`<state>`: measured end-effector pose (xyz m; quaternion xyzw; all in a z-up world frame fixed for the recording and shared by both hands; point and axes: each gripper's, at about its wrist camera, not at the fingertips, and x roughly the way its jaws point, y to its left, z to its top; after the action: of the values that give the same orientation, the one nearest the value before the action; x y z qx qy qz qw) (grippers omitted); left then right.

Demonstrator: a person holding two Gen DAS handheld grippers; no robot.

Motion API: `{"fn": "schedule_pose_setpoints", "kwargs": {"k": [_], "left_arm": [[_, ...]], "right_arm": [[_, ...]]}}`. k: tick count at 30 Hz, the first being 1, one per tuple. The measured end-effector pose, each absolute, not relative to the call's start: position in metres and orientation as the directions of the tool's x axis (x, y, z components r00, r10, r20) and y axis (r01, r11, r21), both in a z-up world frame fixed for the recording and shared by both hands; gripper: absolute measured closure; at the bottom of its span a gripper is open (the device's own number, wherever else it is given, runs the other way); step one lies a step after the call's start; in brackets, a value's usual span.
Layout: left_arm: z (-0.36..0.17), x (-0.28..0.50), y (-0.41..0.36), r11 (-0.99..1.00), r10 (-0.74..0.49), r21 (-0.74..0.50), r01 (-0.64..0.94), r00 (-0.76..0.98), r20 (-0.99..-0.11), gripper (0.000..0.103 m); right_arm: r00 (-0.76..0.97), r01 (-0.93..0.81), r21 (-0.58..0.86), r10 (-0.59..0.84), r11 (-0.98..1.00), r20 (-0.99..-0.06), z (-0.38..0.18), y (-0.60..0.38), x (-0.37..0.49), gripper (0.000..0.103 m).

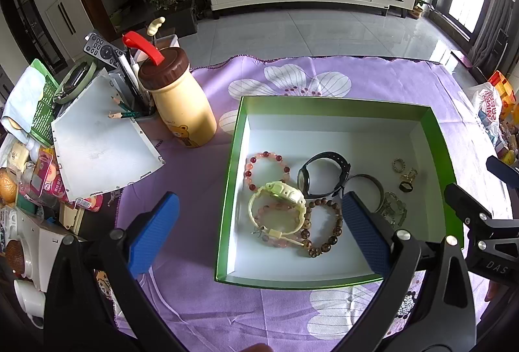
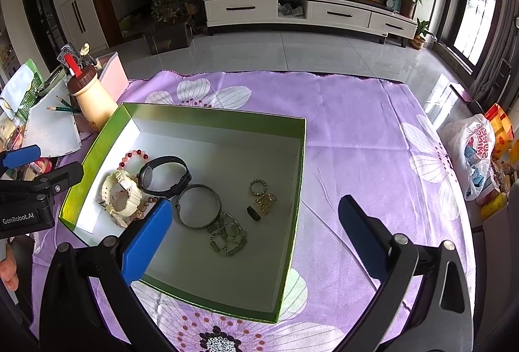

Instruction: Organize jewelry

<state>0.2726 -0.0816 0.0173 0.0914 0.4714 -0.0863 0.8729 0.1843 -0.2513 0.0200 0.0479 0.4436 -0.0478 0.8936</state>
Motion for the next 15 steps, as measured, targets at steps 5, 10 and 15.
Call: {"fn": "schedule_pose_setpoints", "kwargs": {"k": [5, 10, 15], "left_arm": [[0.0156, 0.2734, -0.0805, 0.970, -0.068, 0.070, 0.234, 0.534, -0.843, 0.002], [0.0139, 0.2735, -0.0803, 0.970, -0.058, 0.081, 0.230, 0.541, -0.839, 0.002], [0.0142, 0.2737, -0.0814, 0.969, -0.051, 0.091, 0.228, 0.548, -0.835, 0.002]], "right_arm": [[0.601, 0.127, 0.043, -0.042, 0.991, -0.798, 0.0184, -0.2500, 0.1856, 0.001], [0.600, 0.128, 0.043, -0.043, 0.991, -0.799, 0.0178, -0.2499, 0.1860, 0.001], [0.600, 0.131, 0.049, -0.040, 0.990, -0.799, 0.0168, -0.2491, 0.1872, 0.001]]}}
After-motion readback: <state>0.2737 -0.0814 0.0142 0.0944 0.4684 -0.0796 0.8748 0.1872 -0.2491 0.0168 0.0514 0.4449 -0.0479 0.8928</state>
